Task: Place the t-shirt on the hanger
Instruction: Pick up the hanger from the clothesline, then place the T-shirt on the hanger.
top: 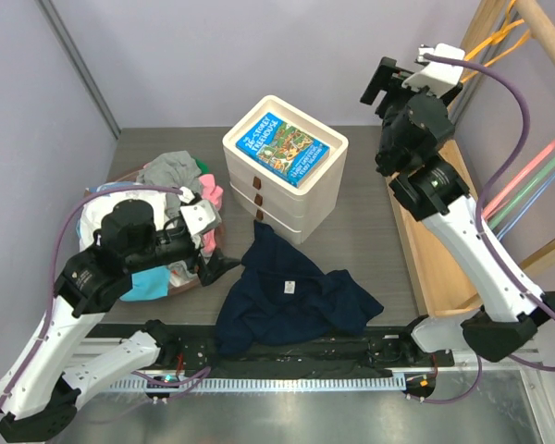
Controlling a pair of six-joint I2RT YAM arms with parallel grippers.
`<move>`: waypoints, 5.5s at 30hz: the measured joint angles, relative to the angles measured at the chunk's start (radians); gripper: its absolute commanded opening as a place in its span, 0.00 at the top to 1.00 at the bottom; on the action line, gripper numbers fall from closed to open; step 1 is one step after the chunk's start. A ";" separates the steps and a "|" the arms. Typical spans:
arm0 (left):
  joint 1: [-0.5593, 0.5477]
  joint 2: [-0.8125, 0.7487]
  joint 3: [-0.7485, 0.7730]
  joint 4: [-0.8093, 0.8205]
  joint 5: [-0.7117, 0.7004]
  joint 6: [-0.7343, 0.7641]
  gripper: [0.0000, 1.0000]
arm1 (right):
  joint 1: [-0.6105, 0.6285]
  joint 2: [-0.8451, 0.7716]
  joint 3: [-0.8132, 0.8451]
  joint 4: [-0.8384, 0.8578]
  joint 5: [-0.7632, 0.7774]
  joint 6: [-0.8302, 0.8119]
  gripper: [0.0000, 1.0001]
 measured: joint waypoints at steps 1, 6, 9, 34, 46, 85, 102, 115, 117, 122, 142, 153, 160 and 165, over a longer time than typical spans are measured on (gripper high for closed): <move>0.000 0.000 0.000 0.008 0.007 -0.007 0.00 | -0.020 0.014 0.004 0.000 0.027 0.007 0.12; 0.000 0.001 -0.001 0.048 0.053 -0.030 0.00 | -0.134 0.112 0.064 0.021 0.195 0.023 0.13; 0.000 0.001 -0.004 0.069 0.073 -0.038 0.00 | -0.193 0.133 0.067 0.046 0.240 0.024 0.13; 0.000 -0.042 -0.014 0.131 0.037 -0.019 0.00 | -0.428 0.377 0.072 0.412 0.203 -0.005 0.19; 0.000 -0.039 -0.021 0.148 -0.031 -0.007 0.00 | -0.449 0.417 0.091 0.462 0.162 -0.003 0.67; 0.000 -0.002 -0.034 0.169 -0.041 0.001 0.00 | -0.277 0.063 -0.222 0.392 -0.017 0.057 0.99; 0.056 -0.086 -0.038 0.118 0.135 -0.019 0.00 | -0.119 -0.602 -0.510 -0.208 -0.956 0.185 0.99; 0.092 -0.203 -0.094 0.159 0.244 0.177 0.00 | -0.119 -0.418 -0.339 -0.824 -1.724 -0.070 0.99; 0.092 -0.183 -0.107 0.159 0.273 0.203 0.00 | -0.119 -0.382 -0.332 -0.887 -1.769 -0.114 0.99; 0.092 -0.112 -0.162 0.159 0.357 0.214 0.02 | -0.119 -0.378 -0.354 -0.959 -1.844 -0.157 0.99; 0.068 0.020 -0.340 0.190 0.503 0.084 1.00 | -0.126 -0.412 -0.411 -0.868 -1.845 -0.046 0.38; 0.068 -0.057 -0.374 0.133 0.348 0.011 1.00 | -0.114 -0.327 -0.389 -0.992 -1.508 -0.113 0.00; 0.057 0.035 -0.310 0.071 0.311 0.088 1.00 | -0.037 -0.177 -0.076 -1.183 -1.515 -0.424 0.00; 0.029 0.106 -0.289 0.052 0.266 0.117 1.00 | 0.151 -0.046 -0.029 -1.221 -1.419 -0.547 0.00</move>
